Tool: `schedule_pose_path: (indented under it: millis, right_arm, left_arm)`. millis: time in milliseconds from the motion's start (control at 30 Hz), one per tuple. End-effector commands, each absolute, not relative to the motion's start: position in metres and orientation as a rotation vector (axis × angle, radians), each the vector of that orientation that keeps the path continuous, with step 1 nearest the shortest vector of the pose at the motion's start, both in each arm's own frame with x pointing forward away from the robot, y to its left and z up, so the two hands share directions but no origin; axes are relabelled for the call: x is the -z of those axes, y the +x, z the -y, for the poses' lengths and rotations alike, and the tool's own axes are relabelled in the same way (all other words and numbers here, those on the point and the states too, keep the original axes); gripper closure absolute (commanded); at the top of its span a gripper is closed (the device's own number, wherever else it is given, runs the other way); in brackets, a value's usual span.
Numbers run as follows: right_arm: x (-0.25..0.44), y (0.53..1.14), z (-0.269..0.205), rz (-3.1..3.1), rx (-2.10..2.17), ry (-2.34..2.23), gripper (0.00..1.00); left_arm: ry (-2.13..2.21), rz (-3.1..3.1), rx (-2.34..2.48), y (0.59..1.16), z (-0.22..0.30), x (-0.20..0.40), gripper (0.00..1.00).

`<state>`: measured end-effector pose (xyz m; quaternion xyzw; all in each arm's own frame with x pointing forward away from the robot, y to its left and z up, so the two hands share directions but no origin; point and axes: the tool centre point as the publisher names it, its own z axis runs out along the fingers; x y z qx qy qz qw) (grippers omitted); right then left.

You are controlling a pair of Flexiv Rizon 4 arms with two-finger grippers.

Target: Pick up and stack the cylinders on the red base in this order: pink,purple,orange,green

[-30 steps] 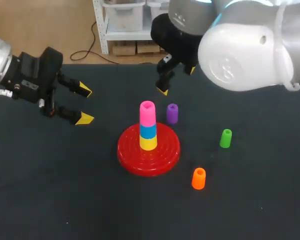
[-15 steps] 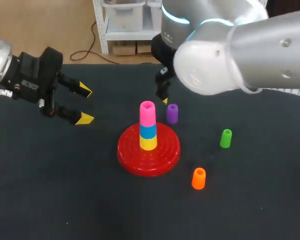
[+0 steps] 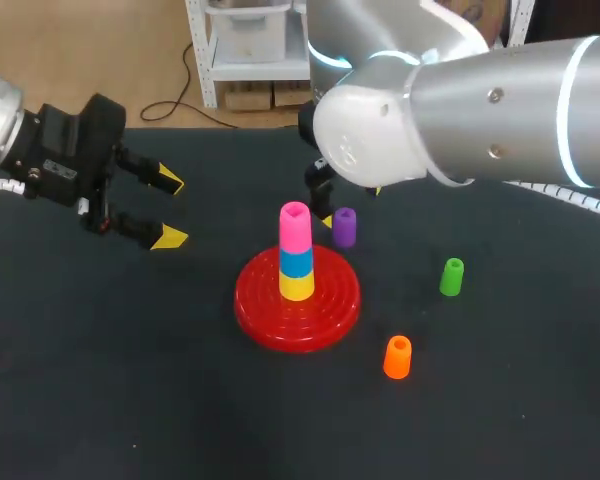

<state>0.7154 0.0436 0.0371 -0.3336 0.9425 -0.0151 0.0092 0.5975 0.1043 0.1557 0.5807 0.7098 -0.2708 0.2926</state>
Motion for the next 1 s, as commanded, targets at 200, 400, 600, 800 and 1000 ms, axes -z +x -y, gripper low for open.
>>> schedule_pose_path:
  millis: [200, 400, 600, 800, 1000]
  right_arm:
    - [-0.0333, 0.7141, -0.0405, -2.951, 0.011, -1.04, 0.25]
    - [-0.031, 0.7127, -0.042, -2.958, -0.01, -1.033, 0.52]
    - [-0.0288, 0.7125, -0.045, -2.955, -0.015, -1.039, 0.57]
    - [-0.0273, 0.709, -0.0489, -2.953, -0.018, -1.053, 0.59]
    - [-0.0262, 0.7085, -0.0503, -2.95, -0.011, -1.061, 0.63]
  left_arm:
    - [1.545, -1.887, 0.722, 0.597, -0.1048, -0.1547, 0.0]
    - [1.545, -1.887, 0.722, 0.597, -0.1048, -0.1547, 0.0]
    - [1.545, -1.887, 0.722, 0.597, -0.1048, -0.1547, 0.0]
    - [1.545, -1.887, 0.722, 0.597, -0.1048, -0.1547, 0.0]
    - [1.545, -1.887, 0.722, 0.597, -0.1048, -0.1547, 0.0]
